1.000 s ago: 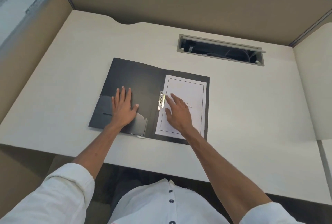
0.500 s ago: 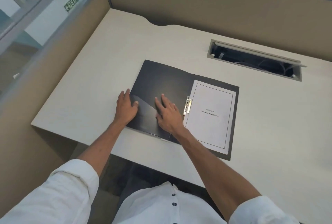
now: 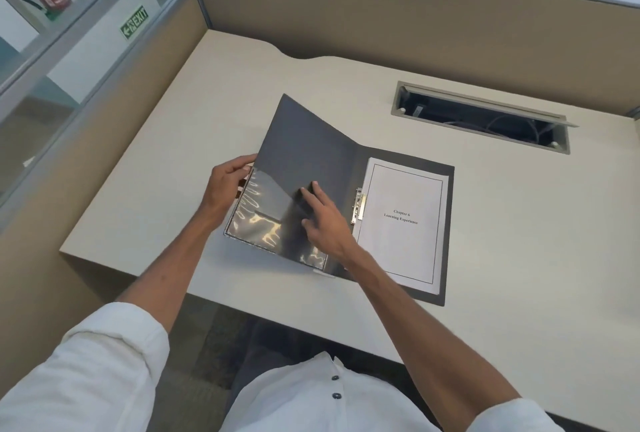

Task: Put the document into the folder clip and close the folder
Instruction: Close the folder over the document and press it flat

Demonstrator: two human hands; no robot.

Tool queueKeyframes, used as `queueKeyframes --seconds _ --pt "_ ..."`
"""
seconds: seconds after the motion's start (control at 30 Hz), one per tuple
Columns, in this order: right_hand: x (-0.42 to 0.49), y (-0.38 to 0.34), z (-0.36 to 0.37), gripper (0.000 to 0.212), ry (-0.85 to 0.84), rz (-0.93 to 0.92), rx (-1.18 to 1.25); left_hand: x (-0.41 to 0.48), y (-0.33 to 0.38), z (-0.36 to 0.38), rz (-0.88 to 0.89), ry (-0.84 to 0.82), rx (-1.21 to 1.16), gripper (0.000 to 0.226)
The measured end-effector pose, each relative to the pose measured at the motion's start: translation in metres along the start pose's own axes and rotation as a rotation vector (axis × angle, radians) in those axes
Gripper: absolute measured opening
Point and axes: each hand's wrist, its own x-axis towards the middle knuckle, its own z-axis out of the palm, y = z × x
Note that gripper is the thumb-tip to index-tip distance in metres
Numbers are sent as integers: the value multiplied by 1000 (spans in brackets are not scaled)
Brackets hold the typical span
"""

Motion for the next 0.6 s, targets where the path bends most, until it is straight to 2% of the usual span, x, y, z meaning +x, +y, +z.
queueKeyframes --seconds 0.1,0.23,0.37,0.47,0.6 --pt "-4 -8 -22 67 112 8 126 -11 17 16 84 -116 -34 49" --pt "-9 -18 -61 50 272 14 351 -22 32 46 196 -259 4 41" --pt "-20 -17 -94 30 400 43 531 -37 41 83 425 -386 241 58" --pt "-34 -8 -112 39 445 73 723 -47 38 115 677 -414 456 64" --pt "-60 10 -132 57 490 159 822 -52 30 153 754 -449 578 61"
